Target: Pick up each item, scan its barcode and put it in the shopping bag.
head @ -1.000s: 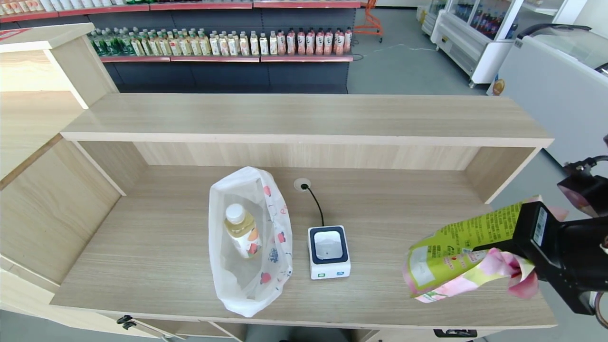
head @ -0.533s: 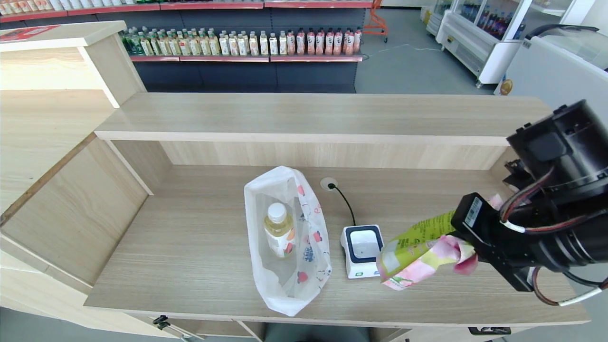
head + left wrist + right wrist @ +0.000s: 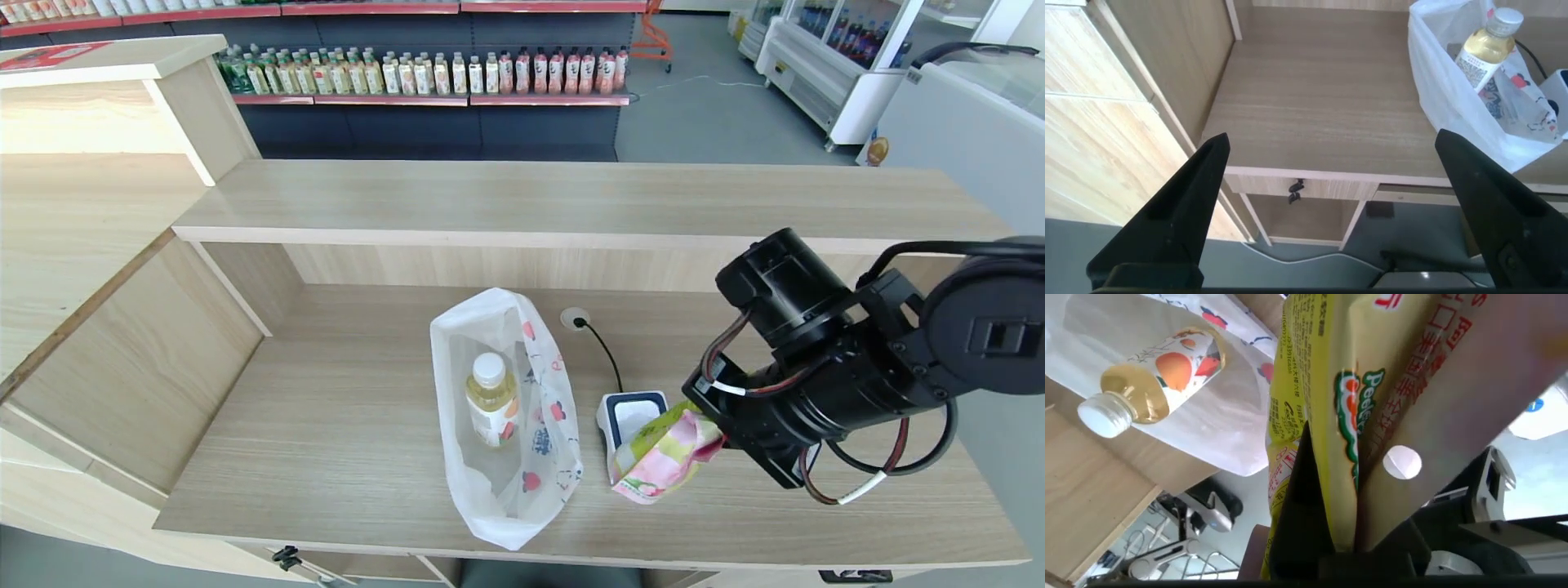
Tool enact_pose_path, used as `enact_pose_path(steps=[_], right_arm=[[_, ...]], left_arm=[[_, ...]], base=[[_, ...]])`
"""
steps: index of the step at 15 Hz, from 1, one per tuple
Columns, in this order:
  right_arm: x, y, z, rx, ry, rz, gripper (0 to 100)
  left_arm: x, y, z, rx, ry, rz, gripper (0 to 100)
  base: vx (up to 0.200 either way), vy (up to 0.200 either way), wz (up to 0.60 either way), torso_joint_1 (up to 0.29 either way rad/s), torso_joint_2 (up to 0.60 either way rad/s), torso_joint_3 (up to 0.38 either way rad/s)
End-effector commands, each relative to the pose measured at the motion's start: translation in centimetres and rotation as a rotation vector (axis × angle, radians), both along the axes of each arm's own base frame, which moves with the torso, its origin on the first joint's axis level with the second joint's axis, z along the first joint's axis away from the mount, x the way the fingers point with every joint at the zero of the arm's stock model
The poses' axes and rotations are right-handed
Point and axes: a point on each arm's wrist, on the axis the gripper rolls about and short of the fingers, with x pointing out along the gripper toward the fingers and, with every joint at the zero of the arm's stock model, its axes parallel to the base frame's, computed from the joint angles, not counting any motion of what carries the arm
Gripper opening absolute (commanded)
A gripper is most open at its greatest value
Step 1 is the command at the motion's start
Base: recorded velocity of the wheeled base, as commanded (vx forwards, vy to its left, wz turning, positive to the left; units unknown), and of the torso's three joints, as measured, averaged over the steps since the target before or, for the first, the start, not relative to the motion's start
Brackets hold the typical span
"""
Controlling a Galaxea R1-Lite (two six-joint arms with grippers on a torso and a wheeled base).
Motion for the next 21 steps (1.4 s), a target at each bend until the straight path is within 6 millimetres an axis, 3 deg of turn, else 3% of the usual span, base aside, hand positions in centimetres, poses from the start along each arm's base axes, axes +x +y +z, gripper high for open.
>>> enact_pose_path(steps=[1, 10, 13, 21], right_arm=[[0.4, 0.3, -0.8, -0.015, 0.024, 0.001, 0], [1.3, -0.9, -0.7, 0.077, 0.079, -0.01, 0], [2.0, -2.1, -0.7, 0.107, 0.095, -0.038, 0], [4.0, -3.0, -2.1, 0.182, 0.132, -0.046, 0]], left_arm=[[0.0, 0.0, 0.0, 0.0, 0.0, 0.0, 100], [0.0, 0.0, 0.0, 0.003, 0.0, 0.002, 100], [0.0, 0.0, 0.0, 0.003, 0.0, 0.002, 100], [0.0, 0.0, 0.0, 0.003, 0.0, 0.002, 100]], base=[[0.0, 0.0, 0.0, 0.0, 0.0, 0.0], [0.0, 0.0, 0.0, 0.0, 0.0, 0.0], [0.0, 0.0, 0.0, 0.0, 0.0, 0.0], [0.0, 0.0, 0.0, 0.0, 0.0, 0.0]])
